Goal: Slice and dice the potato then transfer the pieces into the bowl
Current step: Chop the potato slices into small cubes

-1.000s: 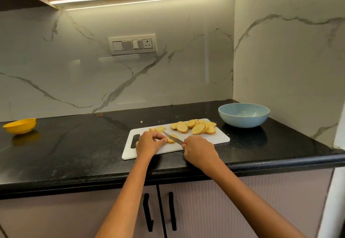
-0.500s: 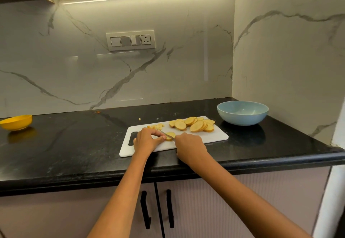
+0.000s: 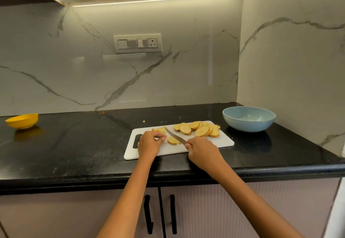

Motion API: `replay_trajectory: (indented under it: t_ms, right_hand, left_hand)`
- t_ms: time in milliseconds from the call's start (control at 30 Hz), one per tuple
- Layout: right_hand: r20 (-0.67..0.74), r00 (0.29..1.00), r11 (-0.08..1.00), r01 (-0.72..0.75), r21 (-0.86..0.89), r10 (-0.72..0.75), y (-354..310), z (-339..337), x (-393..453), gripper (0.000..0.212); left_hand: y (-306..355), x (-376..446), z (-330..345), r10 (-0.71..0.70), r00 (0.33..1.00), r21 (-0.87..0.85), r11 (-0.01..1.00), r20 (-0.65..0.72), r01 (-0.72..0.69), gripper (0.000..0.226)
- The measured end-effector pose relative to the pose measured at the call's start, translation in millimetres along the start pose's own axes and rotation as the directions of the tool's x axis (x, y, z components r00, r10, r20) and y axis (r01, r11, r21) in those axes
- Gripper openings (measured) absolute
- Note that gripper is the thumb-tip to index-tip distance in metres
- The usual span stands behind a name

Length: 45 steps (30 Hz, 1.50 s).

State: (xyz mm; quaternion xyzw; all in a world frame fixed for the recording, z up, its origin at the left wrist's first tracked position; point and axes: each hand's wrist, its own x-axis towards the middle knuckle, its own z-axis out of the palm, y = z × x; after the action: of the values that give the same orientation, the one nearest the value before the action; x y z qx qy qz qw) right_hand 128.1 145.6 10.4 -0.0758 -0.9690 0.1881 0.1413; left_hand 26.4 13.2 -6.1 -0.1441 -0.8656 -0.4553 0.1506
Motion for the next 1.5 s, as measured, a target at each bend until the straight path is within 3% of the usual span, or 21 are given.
replay_trajectory:
  t_ms: [400, 1067, 1500]
  right_hand:
    - [0.008, 1.000, 0.993, 0.031, -0.113, -0.030, -11.7, -0.6, -6.4, 0.023]
    - [0.068, 0.991, 0.942, 0.130, -0.309, -0.114, -13.5, -5.1, -8.7, 0.025]
    - [-0.164, 0.986, 1.000, -0.019, 0.012, 0.021, 14.6, 5.2, 22.6, 0.023]
  left_hand:
    - [2.8, -3.1, -0.9, 0.042, 0.998, 0.091, 0.995, 0.046, -0.046, 0.002]
    - [4.9, -3.8, -1.1, 0.029, 0.998, 0.213, 0.976, 0.049, -0.039, 0.007]
    - [1.0, 3.9, 1.9, 0.061, 0.996, 0.149, 0.986, 0.057, -0.069, 0.010]
